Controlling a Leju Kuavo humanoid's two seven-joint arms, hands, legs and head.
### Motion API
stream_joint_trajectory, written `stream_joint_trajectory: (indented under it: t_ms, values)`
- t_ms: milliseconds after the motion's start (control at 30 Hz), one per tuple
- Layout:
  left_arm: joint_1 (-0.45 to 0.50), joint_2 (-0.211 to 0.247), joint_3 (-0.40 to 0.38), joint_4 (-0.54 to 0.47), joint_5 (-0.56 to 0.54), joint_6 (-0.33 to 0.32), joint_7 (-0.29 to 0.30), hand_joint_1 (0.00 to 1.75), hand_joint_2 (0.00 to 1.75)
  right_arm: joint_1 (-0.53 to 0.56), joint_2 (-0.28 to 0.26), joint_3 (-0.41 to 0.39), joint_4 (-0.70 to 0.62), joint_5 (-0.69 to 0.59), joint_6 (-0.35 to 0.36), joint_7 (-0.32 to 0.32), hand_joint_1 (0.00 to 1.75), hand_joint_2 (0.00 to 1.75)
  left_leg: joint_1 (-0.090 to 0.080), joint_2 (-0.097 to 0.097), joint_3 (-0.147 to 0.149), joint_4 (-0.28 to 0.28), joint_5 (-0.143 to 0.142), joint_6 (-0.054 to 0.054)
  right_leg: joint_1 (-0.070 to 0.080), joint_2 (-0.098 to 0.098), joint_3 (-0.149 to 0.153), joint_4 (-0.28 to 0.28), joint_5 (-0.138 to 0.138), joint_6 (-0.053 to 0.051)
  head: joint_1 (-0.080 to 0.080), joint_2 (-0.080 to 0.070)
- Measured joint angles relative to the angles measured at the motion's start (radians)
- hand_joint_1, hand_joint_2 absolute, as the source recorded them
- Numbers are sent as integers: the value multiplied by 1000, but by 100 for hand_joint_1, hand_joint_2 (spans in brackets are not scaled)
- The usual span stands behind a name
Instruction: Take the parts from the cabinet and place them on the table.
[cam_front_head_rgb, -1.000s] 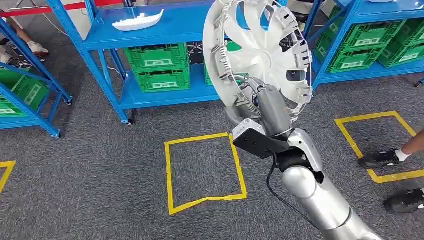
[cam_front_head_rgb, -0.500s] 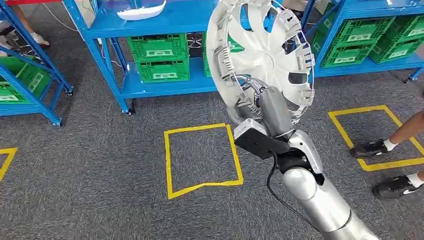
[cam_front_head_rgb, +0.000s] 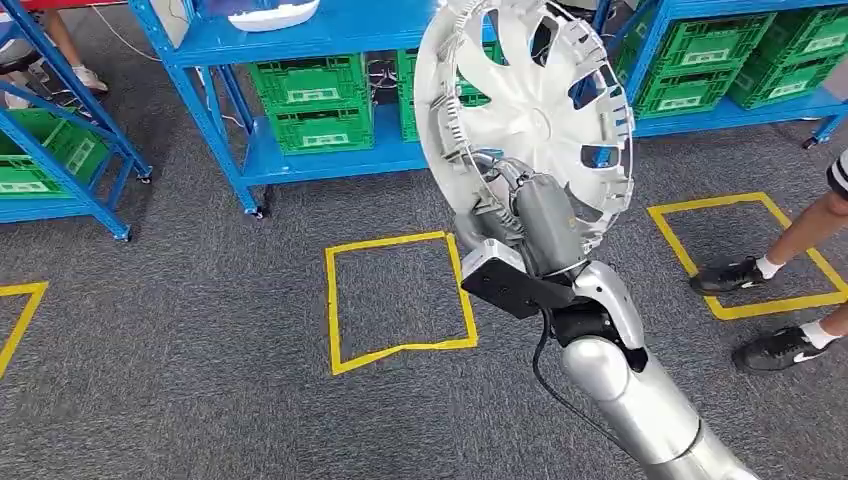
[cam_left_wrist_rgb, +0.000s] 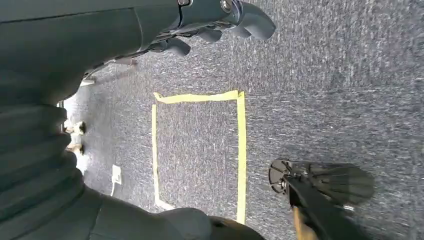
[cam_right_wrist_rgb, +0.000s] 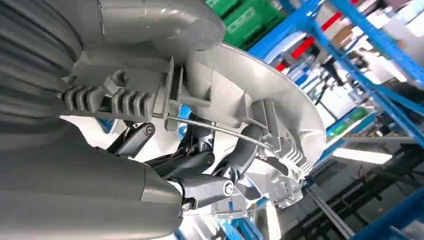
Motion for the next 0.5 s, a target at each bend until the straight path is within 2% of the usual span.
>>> stream_joint_trajectory:
  t_ms: [33,100,133,167,200,267,300,333,367,400,433,467,500]
  values:
    - [-1,-1,0,0,0,0,0,0,175,0,0,0,0,16,-6,1,175,175,-2,-2,3,-16,-4,-11,-4,-3,1,-3,8,7,0,0]
    - [0,-2,0,1,0,0,0,0,175,-2,3,0,0,28,-11,0,175,175,-8,-2,-8,-24,5,0,-12,-5,2,-11,22,19,-4,0]
    - [1,-4,0,1,0,0,1,0,175,-1,4,0,0,29,-11,0,175,175,0,0,-5,-42,24,6,-6,-3,0,-12,25,25,-6,0]
    - [1,-4,0,1,0,0,1,0,175,-1,4,0,0,29,-11,1,175,175,3,4,-3,-46,32,9,-9,0,-7,0,9,29,-4,0]
    - [1,-4,0,1,0,0,1,0,175,-1,4,0,0,29,-11,1,175,175,4,5,-12,-46,41,16,-9,2,-27,49,-36,33,-1,0]
    - [1,-4,0,1,0,0,1,0,175,-1,4,0,1,31,-11,0,175,175,4,5,-30,-42,50,16,-12,2,-86,206,-125,43,0,0]
    - [2,-4,0,1,0,0,1,0,175,0,4,0,2,31,-11,0,175,175,4,6,-40,-37,54,15,-12,2,-109,278,-154,46,0,0]
    - [2,-4,0,1,0,0,1,0,175,1,4,0,3,31,-11,1,175,175,5,7,-49,-30,57,14,-14,2,-111,303,-158,50,1,0]
    - [2,-4,0,1,0,0,1,0,175,2,4,0,5,31,-11,1,175,175,6,7,-58,-22,58,12,-16,2,-89,278,-143,52,0,0]
    - [3,-6,0,2,0,0,1,0,175,2,4,0,6,33,-11,1,175,175,8,6,-67,-12,58,11,-19,1,-43,212,-111,55,0,0]
    - [3,-8,0,2,-1,0,0,0,175,1,4,0,6,42,-11,1,175,175,11,6,-77,1,55,6,-21,0,22,112,-76,57,1,0]
    - [3,-8,0,2,-7,0,0,0,175,1,4,0,6,60,-13,1,175,175,12,5,-85,17,51,0,-23,1,73,24,-73,57,1,0]
    - [1,-8,0,2,-11,2,-1,0,175,5,5,0,5,80,-17,0,175,175,6,-6,-101,27,49,-10,-14,15,75,19,-82,47,0,0]
